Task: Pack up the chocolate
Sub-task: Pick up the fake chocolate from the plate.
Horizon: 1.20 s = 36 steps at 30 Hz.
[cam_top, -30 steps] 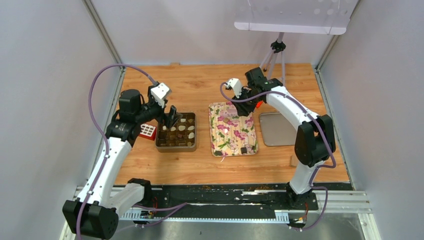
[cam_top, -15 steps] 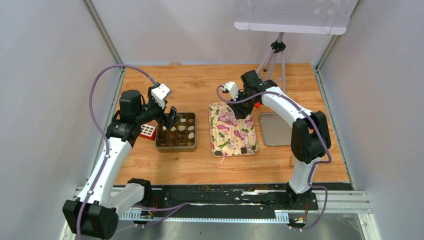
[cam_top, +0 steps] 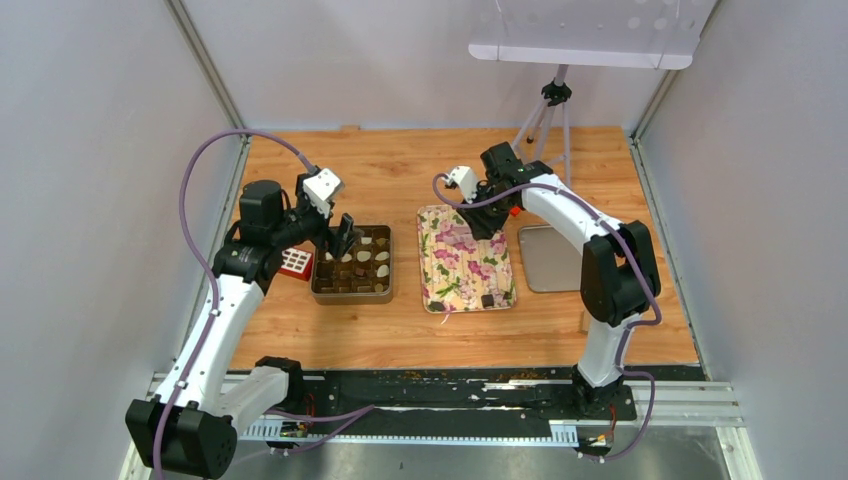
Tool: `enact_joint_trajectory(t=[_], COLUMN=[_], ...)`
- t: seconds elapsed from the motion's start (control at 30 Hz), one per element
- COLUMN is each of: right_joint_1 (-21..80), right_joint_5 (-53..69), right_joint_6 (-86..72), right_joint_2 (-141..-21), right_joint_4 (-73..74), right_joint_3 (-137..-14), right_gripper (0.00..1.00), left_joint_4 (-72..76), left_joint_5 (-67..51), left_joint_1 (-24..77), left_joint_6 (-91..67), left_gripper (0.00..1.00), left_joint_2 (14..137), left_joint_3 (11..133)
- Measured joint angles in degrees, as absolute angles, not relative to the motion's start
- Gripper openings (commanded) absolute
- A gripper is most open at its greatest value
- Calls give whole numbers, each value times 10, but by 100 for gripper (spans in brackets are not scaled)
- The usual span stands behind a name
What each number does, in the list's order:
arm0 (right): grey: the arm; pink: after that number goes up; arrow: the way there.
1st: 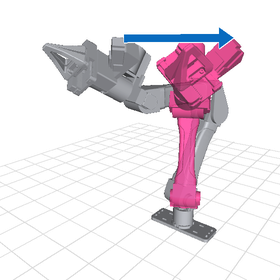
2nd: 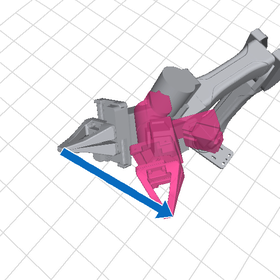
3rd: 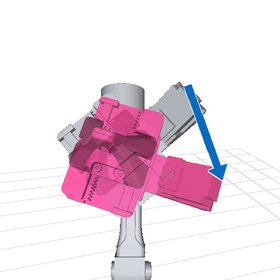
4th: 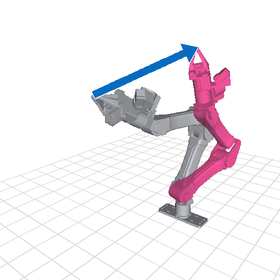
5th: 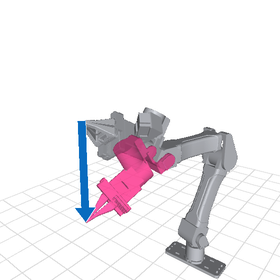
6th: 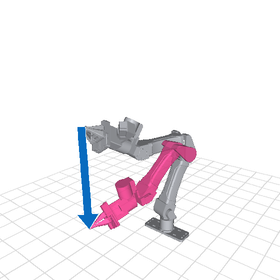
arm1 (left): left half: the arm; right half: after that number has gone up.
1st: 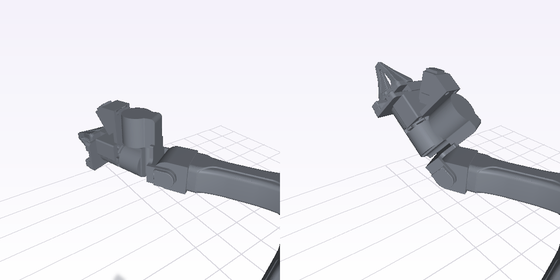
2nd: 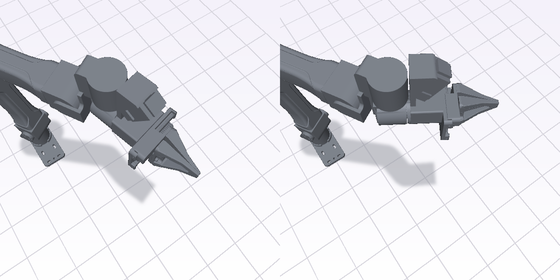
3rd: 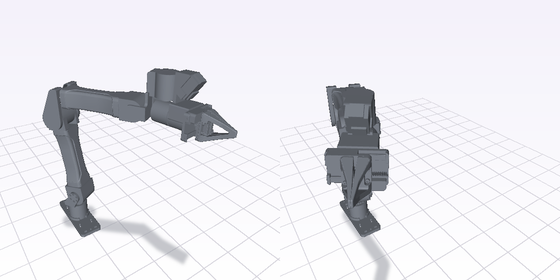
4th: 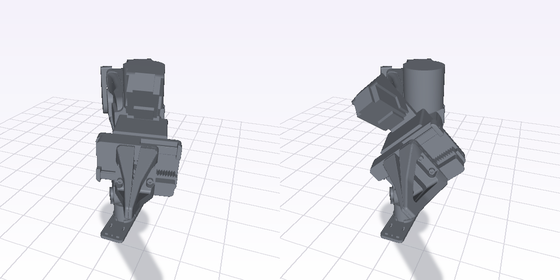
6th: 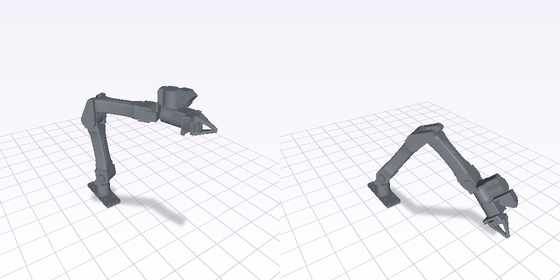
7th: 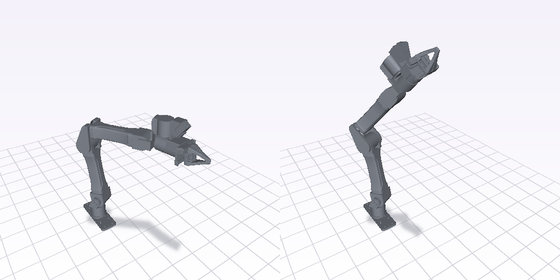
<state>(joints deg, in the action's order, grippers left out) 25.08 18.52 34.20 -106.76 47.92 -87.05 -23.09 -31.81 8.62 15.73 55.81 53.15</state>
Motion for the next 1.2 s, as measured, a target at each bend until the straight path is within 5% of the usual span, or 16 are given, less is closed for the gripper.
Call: enact_joint_trajectory(t=[0.43,1.2], right_joint_1=[251,259], right_joint_5=[188,199], right_joint_6=[350,343], right_joint_2=[-1068,-1115], right_joint_4=[486,470], right_joint_3=[-866,-956], right_gripper=[21,31], left_joint_4=[-230,-237], left_joint_5=[-318,-314], left_joint_1=[86,81], left_joint_6=[157,157], left_gripper=[100,100], left_joint_2=[557,555], left_joint_3=[525,525])
